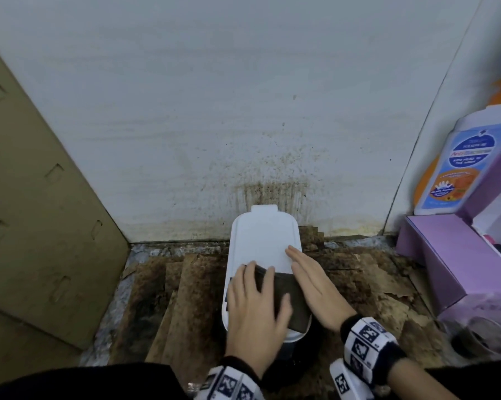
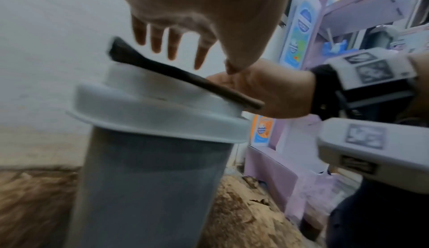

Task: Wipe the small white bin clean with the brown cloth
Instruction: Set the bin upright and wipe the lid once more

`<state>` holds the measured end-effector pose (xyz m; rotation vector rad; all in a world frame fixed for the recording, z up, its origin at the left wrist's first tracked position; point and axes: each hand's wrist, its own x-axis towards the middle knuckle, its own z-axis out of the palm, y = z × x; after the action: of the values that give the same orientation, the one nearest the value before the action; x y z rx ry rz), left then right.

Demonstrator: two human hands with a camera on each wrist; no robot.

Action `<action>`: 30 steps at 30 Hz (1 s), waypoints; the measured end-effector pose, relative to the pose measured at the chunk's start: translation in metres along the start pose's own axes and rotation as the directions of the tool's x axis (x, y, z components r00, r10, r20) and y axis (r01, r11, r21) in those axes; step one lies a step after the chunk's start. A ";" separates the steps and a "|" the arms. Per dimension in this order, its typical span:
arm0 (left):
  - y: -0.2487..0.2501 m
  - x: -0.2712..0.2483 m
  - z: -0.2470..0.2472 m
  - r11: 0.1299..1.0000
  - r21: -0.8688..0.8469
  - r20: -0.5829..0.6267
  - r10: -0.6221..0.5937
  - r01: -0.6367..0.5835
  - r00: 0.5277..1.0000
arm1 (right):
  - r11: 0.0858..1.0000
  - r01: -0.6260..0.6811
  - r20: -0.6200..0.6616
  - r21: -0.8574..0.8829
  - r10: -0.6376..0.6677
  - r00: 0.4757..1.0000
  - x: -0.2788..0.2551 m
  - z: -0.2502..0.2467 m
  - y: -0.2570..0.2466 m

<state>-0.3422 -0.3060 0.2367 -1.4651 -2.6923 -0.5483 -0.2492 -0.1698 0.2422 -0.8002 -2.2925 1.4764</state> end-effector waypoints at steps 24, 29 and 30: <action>-0.058 0.136 -0.001 0.906 -0.247 0.511 -0.179 0.343 0.841 | 0.999 0.039 0.105 -0.001 -0.038 0.994 0.004 -0.011 0.011; -0.060 0.155 0.001 0.911 -0.253 0.499 -0.166 0.326 0.850 | 0.999 0.034 0.102 -0.014 -0.033 0.994 0.007 -0.012 0.013; -0.061 0.153 0.002 0.913 -0.255 0.492 -0.162 0.320 0.855 | 0.999 0.034 0.099 -0.017 -0.032 0.995 0.007 -0.012 0.013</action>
<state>-0.4767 -0.2120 0.2464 -1.4868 -3.3356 -0.7846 -0.2446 -0.1530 0.2347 -0.7059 -2.3824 1.5138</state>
